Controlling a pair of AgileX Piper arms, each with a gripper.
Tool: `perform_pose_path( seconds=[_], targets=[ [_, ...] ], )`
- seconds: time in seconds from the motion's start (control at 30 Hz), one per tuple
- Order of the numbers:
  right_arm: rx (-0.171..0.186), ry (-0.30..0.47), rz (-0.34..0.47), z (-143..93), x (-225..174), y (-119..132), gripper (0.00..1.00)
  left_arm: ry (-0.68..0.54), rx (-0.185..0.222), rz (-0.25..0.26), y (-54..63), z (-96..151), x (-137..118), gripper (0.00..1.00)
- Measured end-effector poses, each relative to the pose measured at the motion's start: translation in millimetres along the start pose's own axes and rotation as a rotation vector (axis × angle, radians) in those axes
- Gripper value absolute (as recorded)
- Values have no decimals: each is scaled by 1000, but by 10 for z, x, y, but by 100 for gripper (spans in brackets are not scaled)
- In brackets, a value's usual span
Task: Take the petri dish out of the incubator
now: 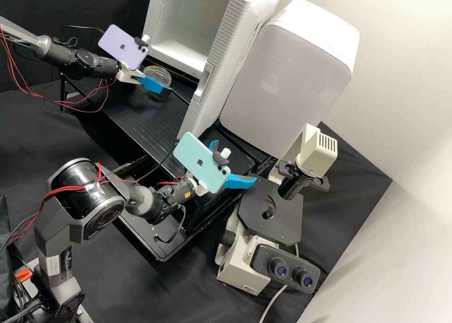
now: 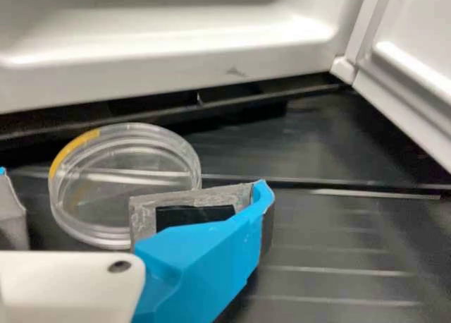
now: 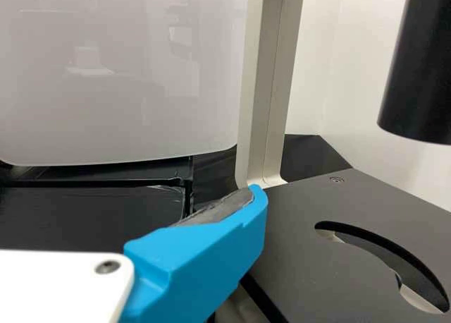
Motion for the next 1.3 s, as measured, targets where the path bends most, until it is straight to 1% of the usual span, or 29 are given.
perform_pose_path(
  seconds=[0.13, 0.97, 1.07, 1.3],
  targets=[
    [0, 0, 0, 0, 0, 0, 100, -8, -5, 11, 40, 30, -3, 100],
    [0, 0, 0, 0, 0, 0, 100, -8, -4, 10, 36, 29, 0, 100],
    [0, 0, 0, 0, 0, 0, 100, -6, -12, 5, 10, 16, 1, 100],
    [0, 0, 0, 0, 0, 0, 100, 5, 4, -15, -126, -54, -1, 100]
  ],
)
